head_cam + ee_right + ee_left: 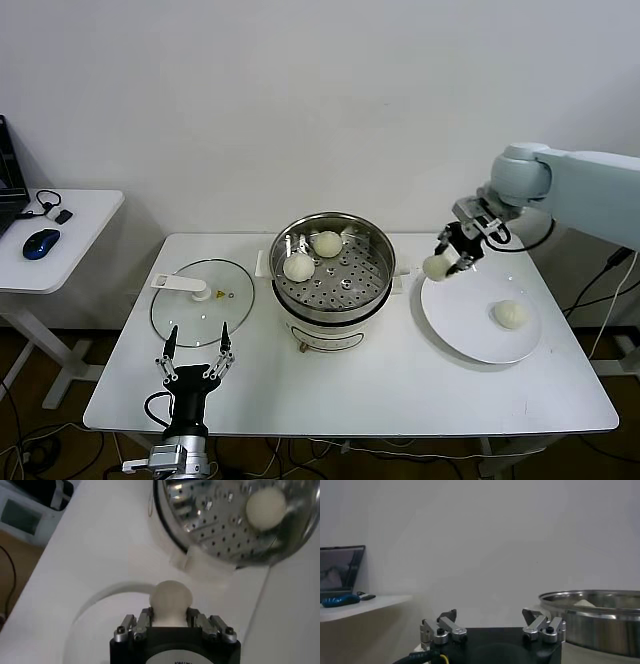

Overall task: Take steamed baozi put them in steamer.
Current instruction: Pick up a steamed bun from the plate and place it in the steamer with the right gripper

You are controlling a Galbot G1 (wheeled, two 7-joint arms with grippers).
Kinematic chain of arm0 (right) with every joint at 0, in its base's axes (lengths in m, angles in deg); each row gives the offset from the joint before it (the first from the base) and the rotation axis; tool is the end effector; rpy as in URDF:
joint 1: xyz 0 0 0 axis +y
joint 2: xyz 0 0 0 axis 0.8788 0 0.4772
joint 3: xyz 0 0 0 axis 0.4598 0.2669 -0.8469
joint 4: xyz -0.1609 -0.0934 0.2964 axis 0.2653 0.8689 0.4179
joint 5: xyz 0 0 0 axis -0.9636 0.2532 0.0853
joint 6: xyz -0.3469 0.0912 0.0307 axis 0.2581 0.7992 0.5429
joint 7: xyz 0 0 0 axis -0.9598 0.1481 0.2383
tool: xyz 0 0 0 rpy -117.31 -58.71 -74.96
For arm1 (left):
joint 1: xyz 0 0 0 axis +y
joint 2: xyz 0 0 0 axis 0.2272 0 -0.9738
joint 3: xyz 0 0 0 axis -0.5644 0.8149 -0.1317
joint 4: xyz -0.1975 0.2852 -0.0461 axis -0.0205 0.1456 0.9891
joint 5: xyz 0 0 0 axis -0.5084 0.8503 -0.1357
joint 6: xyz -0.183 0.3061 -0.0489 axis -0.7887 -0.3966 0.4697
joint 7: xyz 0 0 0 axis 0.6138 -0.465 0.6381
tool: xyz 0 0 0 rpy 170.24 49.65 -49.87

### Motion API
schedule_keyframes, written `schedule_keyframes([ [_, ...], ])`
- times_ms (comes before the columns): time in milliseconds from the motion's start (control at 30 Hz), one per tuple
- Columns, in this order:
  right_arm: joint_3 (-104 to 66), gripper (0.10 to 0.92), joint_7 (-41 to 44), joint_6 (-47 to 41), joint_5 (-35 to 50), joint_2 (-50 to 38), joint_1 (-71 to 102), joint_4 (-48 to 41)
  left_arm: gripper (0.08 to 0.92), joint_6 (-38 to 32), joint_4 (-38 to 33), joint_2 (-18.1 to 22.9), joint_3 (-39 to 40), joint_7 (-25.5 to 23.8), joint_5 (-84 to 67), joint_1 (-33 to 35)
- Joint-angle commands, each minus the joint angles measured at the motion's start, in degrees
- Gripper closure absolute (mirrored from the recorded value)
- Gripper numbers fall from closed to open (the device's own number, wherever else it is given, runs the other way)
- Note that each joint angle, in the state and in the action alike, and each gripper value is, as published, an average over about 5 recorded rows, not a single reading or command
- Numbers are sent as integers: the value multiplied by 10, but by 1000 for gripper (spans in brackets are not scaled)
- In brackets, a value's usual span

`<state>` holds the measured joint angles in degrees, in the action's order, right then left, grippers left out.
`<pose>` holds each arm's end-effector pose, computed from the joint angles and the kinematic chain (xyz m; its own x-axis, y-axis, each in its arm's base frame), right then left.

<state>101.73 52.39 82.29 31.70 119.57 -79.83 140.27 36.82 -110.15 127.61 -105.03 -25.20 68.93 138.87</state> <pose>0.5439 -0.1078 -0.0439 -0.1557 -0.1716 0.9728 -0.8892 -0.4046 -0.2137 0.1480 -0.0051 -0.3576 -0.9938 -0.0850 -0.0711 -0.0878 0.9955 0.0363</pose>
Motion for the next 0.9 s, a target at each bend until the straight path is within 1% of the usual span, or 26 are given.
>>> schedule_keyframes([
  [33,-36,550,-27,97,-42,70,-60,60,177,-1,1,28,-2,0,0,0],
  [133,-53,549,-43,122,-66,81,-56,81,177,-1,3,28,-2,1,0,0],
  [267,-62,536,-69,174,-121,97,-49,93,177,-2,3,28,-2,2,1,0],
  [400,-60,524,-90,216,-141,110,-38,93,177,-2,4,28,-2,3,1,0],
  [600,-51,516,-128,284,-183,144,-16,55,177,-2,3,28,-2,4,2,3],
  [900,-18,520,-162,319,-208,190,15,17,177,-3,4,28,-2,5,2,5],
])
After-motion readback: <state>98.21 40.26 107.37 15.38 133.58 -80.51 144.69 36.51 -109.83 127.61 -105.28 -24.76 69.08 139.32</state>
